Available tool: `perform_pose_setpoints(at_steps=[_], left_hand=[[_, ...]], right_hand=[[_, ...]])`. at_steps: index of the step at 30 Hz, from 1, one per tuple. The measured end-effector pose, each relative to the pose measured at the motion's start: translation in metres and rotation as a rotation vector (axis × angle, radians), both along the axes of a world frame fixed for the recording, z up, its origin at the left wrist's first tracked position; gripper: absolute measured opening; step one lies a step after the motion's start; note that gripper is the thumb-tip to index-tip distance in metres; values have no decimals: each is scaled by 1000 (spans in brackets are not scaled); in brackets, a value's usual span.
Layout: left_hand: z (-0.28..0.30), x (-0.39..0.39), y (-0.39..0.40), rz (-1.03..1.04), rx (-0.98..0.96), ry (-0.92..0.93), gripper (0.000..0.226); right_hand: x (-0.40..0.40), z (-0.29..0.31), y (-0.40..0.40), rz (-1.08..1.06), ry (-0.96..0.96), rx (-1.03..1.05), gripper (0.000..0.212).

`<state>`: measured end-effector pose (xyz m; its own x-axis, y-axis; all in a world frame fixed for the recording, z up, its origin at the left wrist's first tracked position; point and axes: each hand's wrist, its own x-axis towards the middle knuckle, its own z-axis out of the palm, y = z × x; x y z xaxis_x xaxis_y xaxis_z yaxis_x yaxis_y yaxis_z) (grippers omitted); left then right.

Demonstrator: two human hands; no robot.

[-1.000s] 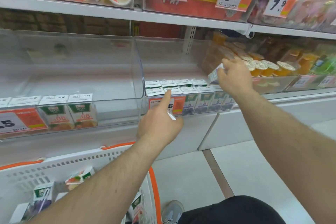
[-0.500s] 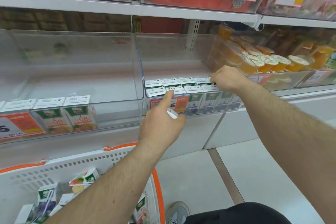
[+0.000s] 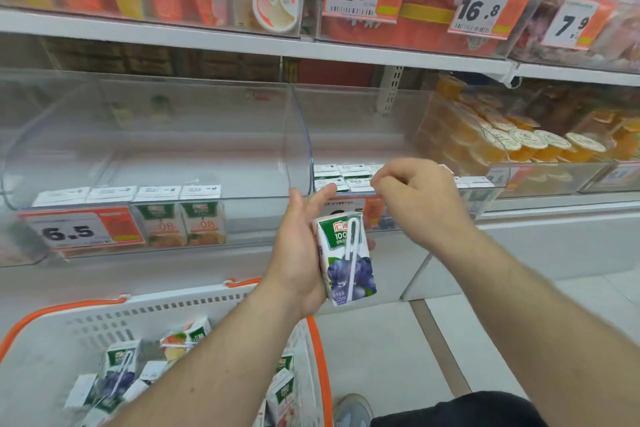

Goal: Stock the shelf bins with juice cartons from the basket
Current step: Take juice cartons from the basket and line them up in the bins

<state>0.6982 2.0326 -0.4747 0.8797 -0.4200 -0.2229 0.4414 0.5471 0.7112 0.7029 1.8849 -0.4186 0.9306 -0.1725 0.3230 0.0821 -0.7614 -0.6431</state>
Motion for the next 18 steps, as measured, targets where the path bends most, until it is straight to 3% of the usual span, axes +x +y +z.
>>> perform_pose_setpoints(at_steps=[2,4,6,11,12,15,18], left_hand=[[3,0,-1,-1,-54,-9,63],[2,-1,-1,18,-48,-70,62],[1,-3,-1,43,15,-142,58],[-12,-6,15,81,41,-363,71],[-18,-4,23,53,85,-449,79],[-33,-3,38,-47,506,-755,90],[-38,-6,29,69,748,-841,70]], right_hand=[[-19,5,21,130,214,195,17],[-32,2,30,193,342,10,32],[-40,-5,35,193,312,-175,48],[-44,-24,30,289,141,-111,64],[-46,-25,28,313,145,-98,72],[-47,-28,22,401,139,26,83],[-45,-26,17,442,130,112,81]])
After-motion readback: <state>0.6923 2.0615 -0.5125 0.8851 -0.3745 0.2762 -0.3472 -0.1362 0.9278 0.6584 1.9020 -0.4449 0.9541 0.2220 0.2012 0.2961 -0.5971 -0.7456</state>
